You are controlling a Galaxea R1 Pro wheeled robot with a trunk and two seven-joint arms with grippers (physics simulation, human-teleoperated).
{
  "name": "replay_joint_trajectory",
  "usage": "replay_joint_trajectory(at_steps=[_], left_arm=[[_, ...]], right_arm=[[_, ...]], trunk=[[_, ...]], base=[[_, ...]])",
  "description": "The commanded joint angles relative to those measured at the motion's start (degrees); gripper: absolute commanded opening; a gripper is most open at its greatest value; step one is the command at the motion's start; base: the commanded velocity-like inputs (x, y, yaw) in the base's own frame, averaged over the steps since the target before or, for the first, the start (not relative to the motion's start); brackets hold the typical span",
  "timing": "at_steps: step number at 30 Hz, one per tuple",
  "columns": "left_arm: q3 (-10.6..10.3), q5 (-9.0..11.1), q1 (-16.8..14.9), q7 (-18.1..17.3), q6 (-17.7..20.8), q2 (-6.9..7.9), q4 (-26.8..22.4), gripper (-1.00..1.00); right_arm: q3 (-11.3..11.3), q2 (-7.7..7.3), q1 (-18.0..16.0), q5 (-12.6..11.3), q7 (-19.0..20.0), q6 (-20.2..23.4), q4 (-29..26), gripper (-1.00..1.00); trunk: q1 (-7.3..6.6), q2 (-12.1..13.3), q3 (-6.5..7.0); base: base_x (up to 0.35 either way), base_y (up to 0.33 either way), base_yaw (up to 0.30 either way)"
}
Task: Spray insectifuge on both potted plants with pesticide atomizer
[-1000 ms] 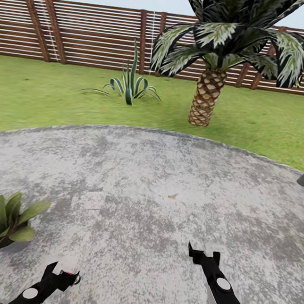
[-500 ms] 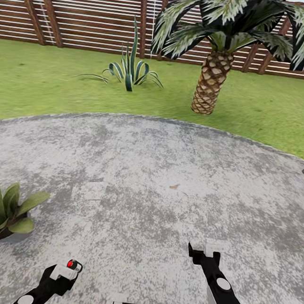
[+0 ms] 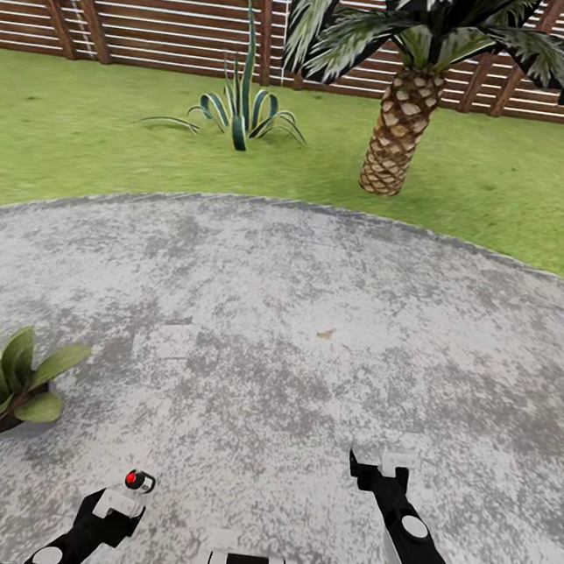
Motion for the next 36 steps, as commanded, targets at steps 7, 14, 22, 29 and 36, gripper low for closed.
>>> replay_joint_trajectory(at_steps=[7, 14, 22, 29, 36], left_arm=[[-0.18, -0.24, -0.04, 0.25, -0.21, 0.04, -0.06, 1.0], [-0.17, -0.26, -0.04, 0.3, -0.21, 0.04, -0.06, 1.0], [-0.17, -0.27, -0.04, 0.34, -0.17, 0.03, -0.06, 1.0], [-0.17, -0.27, -0.04, 0.3, -0.21, 0.01, -0.06, 1.0], [-0.17, -0.25, -0.04, 0.34, -0.21, -0.04, -0.06, 1.0]], right_arm=[[0.01, -0.01, 0.0, 0.05, -0.07, -0.16, 0.08, 1.0], [0.01, -0.01, 0.0, 0.05, -0.13, -0.15, 0.07, 1.0], [0.01, -0.01, -0.02, 0.05, -0.13, -0.14, 0.07, 1.0], [0.01, -0.01, -0.01, 0.05, -0.13, -0.11, 0.07, 1.0], [0.01, -0.01, 0.0, 0.05, -0.13, -0.13, -0.01, 1.0]], trunk=[[-0.01, -0.02, -0.24], [-0.01, -0.02, -0.24], [-0.01, -0.02, -0.24], [-0.01, -0.02, -0.24], [-0.01, -0.02, -0.24]], base=[[0.019, 0.005, 0.0], [0.032, 0.007, 0.0], [0.074, 0.0, 0.0], [0.017, 0.0, 0.0], [0.065, 0.0, 0.0]])
